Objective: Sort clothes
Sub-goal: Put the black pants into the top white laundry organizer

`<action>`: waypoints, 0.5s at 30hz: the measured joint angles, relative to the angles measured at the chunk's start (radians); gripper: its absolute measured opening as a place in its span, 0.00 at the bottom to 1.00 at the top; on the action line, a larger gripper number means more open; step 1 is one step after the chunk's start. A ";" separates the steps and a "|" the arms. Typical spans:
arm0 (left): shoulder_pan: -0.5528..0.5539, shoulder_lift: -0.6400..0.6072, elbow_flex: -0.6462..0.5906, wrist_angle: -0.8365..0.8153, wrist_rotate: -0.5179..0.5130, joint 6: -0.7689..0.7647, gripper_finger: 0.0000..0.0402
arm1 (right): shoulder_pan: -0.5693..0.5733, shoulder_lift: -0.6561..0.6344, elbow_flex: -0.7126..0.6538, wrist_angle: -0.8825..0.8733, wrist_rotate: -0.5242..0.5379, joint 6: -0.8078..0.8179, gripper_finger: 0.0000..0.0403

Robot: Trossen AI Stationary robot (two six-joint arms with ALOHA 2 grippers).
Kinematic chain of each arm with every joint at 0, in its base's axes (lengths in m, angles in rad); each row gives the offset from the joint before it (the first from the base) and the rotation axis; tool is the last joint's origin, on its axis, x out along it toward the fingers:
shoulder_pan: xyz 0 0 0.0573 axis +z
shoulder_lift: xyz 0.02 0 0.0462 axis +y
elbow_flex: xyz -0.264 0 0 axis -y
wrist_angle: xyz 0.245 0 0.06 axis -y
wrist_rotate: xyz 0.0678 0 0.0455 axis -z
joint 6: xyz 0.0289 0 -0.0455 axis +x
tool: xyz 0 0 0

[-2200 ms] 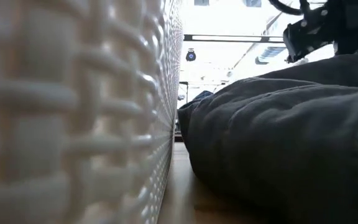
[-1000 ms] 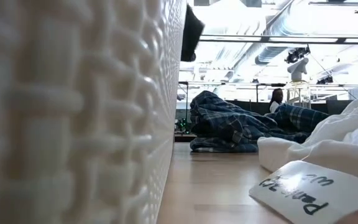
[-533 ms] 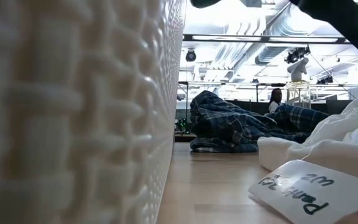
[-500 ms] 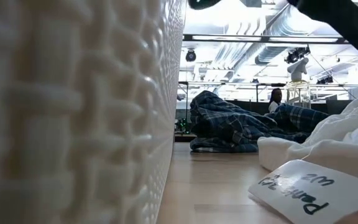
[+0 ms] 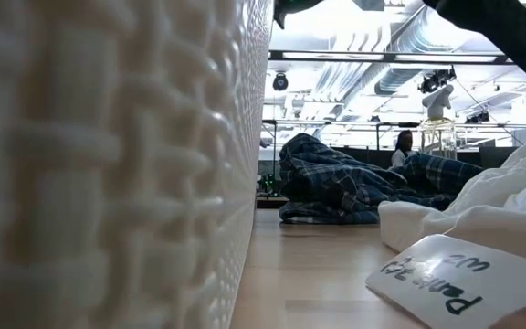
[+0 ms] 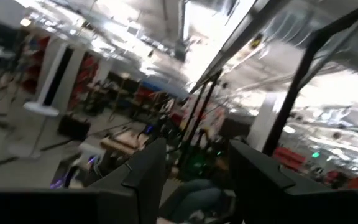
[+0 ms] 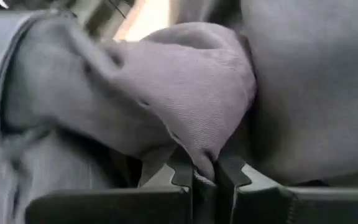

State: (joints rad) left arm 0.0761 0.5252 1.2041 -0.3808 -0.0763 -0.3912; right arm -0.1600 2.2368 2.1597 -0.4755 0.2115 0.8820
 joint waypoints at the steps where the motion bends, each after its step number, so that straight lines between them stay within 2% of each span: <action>1: 0.000 0.003 0.000 -0.010 -0.007 0.000 0.40 | 0.000 0.000 0.000 -0.009 -0.001 0.000 0.04; 5: 0.000 0.013 0.000 -0.026 -0.016 -0.020 0.40 | 0.015 -0.007 0.000 0.029 -0.020 -0.089 0.14; 11: 0.000 0.018 0.000 -0.029 -0.017 -0.027 0.40 | 0.050 -0.095 0.000 0.049 0.031 -0.374 0.45; 15: 0.000 0.018 0.000 -0.052 -0.021 -0.026 0.40 | 0.073 -0.179 0.000 -0.044 0.093 -0.543 0.64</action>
State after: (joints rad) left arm 0.0761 0.5430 1.2037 -0.4332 -0.0973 -0.4172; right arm -0.0869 2.0575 2.1601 -0.5191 0.3044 0.3395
